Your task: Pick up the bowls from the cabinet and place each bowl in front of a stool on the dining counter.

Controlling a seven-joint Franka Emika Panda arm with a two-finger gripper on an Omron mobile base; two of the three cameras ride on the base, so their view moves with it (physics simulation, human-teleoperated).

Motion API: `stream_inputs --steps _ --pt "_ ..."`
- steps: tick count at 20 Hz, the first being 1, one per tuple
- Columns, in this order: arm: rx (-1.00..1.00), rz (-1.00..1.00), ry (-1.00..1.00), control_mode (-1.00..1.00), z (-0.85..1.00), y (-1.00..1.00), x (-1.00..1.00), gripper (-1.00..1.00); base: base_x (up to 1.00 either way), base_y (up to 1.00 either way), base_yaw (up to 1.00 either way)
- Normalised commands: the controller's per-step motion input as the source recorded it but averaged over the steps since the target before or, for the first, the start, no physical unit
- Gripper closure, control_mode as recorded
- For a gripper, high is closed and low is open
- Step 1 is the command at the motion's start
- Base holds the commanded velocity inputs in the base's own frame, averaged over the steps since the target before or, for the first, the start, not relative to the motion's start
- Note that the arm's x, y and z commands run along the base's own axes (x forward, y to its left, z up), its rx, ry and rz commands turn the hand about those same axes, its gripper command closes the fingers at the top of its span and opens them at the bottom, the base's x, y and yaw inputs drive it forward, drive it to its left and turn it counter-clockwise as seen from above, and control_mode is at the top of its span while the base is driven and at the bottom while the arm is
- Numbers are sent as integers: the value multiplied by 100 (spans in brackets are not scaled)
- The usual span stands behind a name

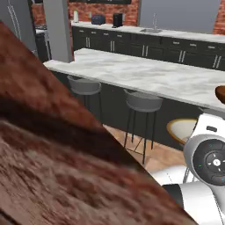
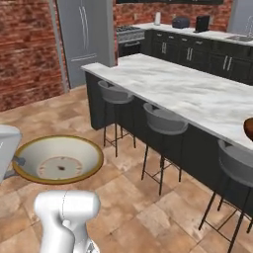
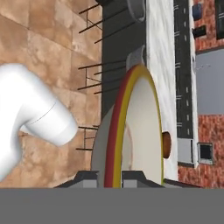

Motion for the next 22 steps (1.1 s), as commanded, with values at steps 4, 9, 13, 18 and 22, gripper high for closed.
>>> stream_inputs --steps 4,9,13,18,22 --pt "0 0 0 100 0 0 0 100 100 80 -54" --pt "0 0 0 100 0 0 0 100 100 91 -59" --pt "0 0 0 100 0 0 0 100 100 89 -61" --pt "0 0 0 100 0 0 0 100 100 85 -62" --pt "0 0 0 100 0 0 0 100 93 64 -50"
